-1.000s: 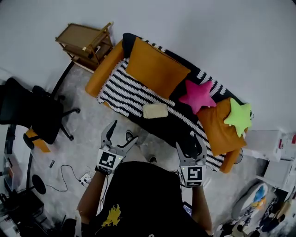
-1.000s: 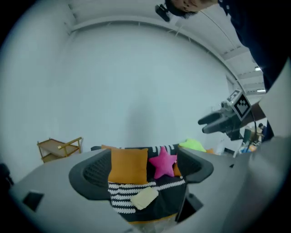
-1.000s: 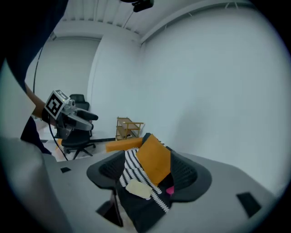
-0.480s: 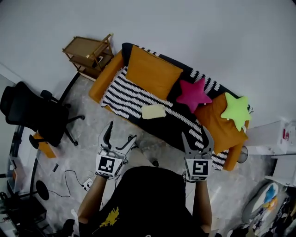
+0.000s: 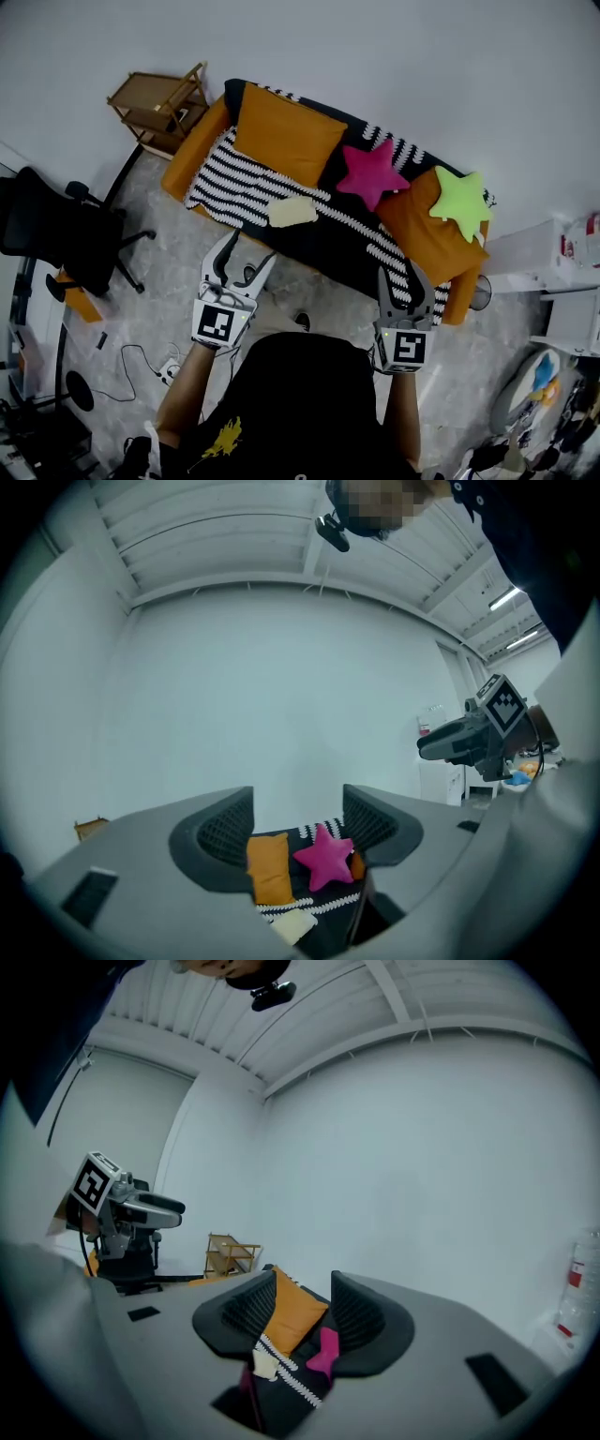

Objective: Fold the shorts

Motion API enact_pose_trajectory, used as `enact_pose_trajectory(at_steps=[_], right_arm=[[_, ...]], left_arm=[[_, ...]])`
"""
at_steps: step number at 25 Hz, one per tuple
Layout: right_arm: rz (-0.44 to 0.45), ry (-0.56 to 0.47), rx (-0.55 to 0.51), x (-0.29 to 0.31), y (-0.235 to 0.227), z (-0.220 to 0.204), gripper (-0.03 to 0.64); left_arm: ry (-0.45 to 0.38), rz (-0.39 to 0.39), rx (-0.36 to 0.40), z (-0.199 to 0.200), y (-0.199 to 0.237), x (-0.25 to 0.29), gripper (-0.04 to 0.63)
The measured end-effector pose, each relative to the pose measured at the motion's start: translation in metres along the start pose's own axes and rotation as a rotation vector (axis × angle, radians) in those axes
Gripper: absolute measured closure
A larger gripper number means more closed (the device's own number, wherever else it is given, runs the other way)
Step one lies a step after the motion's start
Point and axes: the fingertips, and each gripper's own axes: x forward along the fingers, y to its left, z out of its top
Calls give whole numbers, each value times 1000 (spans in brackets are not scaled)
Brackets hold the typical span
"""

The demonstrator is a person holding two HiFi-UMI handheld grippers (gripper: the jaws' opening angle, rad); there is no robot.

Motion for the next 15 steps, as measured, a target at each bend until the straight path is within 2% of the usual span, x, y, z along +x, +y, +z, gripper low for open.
enact_pose_trajectory(at_steps=[1,3,7,11,13,15], right_arm=[[6,6,0,-3,1,-4,425],[15,15,-2,-7,1,-9,445],[24,-33,-5,-9,2,5,499],[53,-118,-36,-11,13,22,505],[70,-107,-40,-14,18,19,530],[82,-103,-35,-15,22,17,574]], left_arm=[[-3,3,4,1,-2,-3,317],[-6,19,18,4,-2,-9,344],[-1,74,22,11,10,-24,424],[3,96,11,16,19,-38,490],[2,98,17,16,18,-43,525],[-20,95,-12,21,16,-44,566]])
